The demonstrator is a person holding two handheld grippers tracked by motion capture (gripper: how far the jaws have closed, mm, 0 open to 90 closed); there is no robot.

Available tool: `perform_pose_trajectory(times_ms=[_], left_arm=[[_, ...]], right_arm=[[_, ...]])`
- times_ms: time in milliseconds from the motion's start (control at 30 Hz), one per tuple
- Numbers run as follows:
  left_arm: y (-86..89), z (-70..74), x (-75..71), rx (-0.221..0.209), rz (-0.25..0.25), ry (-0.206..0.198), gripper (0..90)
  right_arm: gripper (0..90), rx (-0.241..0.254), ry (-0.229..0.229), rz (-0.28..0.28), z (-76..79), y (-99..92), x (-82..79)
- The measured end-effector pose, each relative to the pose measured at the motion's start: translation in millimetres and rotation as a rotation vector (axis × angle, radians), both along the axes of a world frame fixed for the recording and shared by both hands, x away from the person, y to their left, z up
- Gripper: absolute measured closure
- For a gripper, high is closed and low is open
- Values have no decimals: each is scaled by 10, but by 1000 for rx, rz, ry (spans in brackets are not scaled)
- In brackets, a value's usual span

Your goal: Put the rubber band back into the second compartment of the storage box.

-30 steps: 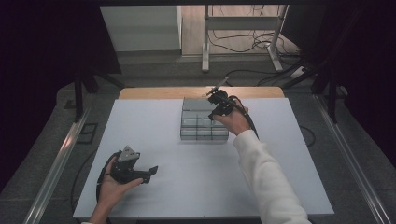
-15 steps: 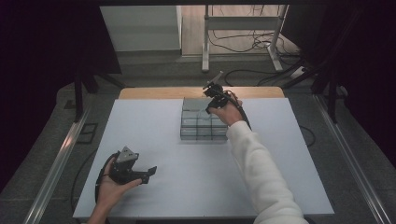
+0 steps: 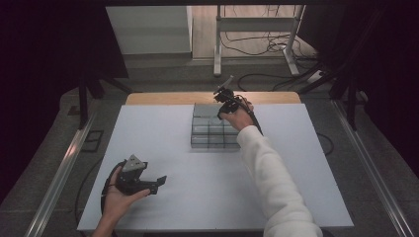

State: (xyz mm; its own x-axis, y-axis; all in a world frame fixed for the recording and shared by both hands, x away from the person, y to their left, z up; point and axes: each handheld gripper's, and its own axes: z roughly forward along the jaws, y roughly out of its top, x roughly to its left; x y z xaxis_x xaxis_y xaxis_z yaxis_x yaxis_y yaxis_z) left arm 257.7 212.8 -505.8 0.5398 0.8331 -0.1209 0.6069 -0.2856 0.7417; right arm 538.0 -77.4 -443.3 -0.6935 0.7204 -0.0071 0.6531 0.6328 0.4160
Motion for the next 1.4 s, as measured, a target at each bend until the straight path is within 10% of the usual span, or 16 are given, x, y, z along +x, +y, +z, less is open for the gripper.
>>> perform_pose_trajectory(times_ms=[600,867,1400], left_arm=[[2,-14,1,0,-1,4,101],[6,-12,-1,0,-1,2,101],[4,-11,7,-2,0,3,101]], right_arm=[[816,-34,10,-14,-197,57,-44],[286,-9,38,-29,-188,71,-70],[215,-5,18,4,87,57,-178]])
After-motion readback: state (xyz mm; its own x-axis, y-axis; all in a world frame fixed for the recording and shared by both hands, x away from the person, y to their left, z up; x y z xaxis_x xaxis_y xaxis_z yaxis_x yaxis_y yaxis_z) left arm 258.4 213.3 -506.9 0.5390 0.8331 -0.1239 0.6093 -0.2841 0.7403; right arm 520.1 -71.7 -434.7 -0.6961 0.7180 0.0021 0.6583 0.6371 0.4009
